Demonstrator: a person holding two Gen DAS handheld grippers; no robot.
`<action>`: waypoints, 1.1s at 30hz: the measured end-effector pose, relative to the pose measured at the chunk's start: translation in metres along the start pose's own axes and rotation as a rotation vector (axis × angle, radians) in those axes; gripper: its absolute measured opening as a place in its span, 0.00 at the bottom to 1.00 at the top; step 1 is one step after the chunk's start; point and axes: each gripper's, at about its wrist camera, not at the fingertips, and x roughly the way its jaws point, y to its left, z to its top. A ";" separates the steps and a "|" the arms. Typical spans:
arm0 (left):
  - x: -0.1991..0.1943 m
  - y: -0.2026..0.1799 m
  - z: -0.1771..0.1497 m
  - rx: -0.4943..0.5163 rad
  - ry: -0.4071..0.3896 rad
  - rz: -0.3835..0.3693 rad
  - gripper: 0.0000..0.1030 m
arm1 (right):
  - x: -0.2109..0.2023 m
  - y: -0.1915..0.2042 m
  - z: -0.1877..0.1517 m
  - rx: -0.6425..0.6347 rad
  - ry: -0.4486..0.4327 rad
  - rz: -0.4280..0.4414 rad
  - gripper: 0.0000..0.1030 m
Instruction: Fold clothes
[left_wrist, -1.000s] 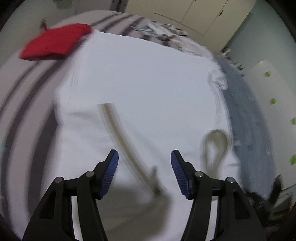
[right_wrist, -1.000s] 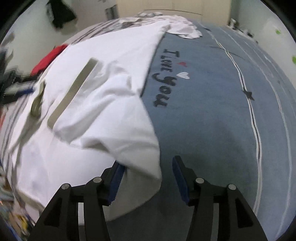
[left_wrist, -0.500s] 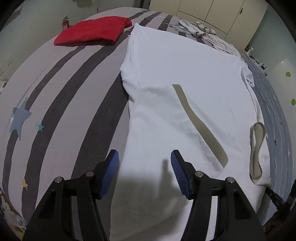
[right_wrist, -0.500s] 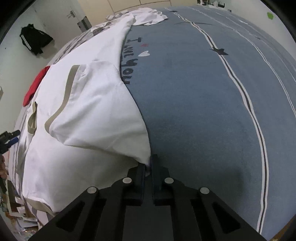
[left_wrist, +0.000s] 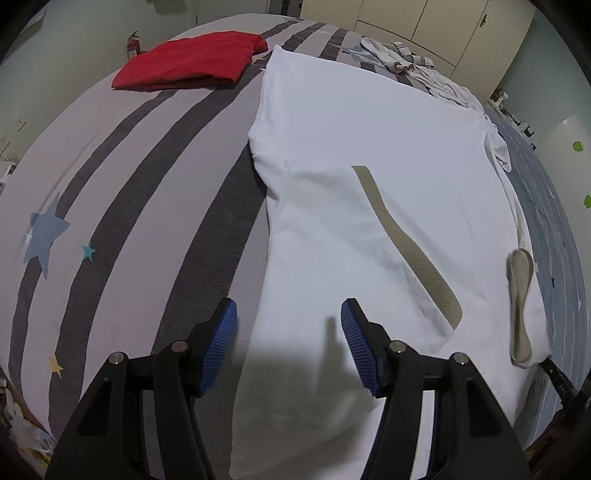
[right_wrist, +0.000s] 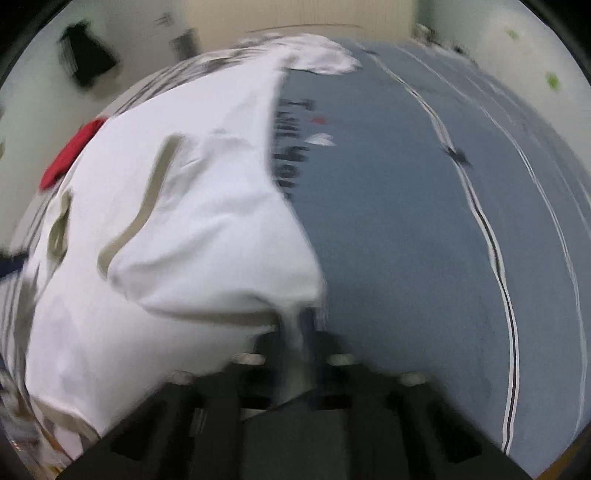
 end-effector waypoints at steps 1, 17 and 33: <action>0.000 0.001 0.000 -0.003 0.002 0.000 0.55 | -0.002 -0.009 0.000 0.030 -0.008 -0.010 0.03; 0.010 0.000 0.003 -0.013 0.024 0.007 0.55 | 0.002 -0.026 -0.009 -0.038 0.053 -0.028 0.11; 0.025 -0.005 0.017 -0.031 0.010 0.010 0.55 | -0.011 0.019 0.105 -0.117 -0.088 0.032 0.44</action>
